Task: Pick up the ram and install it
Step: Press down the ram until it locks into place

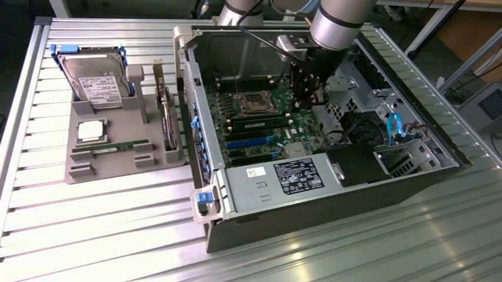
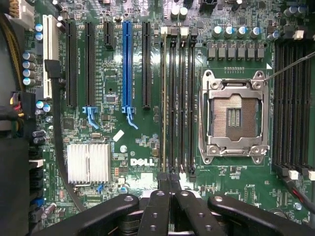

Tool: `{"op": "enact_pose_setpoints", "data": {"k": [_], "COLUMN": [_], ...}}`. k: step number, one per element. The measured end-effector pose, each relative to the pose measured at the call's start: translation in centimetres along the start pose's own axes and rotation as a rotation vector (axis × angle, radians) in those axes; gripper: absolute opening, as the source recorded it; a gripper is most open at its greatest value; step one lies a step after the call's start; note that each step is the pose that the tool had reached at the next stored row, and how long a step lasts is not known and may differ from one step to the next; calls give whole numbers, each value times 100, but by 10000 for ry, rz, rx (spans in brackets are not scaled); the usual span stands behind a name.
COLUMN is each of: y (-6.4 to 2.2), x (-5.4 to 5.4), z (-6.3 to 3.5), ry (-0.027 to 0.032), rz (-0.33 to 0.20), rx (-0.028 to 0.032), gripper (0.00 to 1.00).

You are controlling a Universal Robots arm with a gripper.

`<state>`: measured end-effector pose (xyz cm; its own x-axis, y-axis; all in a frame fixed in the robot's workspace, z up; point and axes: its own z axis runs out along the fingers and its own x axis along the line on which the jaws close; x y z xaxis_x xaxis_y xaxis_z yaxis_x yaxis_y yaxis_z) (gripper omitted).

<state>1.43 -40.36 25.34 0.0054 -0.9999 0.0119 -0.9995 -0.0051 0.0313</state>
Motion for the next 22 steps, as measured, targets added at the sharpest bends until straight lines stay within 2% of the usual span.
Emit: {"op": "enact_pose_setpoints", "data": {"k": [5, 13, 15, 16, 17, 20, 22], "y": [10, 74, 77, 84, 127, 367, 492], "x": [1, -1, 0, 0, -1, -1, -2], "z": [84, 225, 103, 92, 93, 101, 107], "ry": [0, 5, 2, 0, -7, -14, -13], "rz": [3, 2, 1, 3, 2, 2, 2], "rx": [0, 1, 47, 59, 69, 91, 97], "gripper": [10, 10, 10, 10, 10, 10, 10]}}
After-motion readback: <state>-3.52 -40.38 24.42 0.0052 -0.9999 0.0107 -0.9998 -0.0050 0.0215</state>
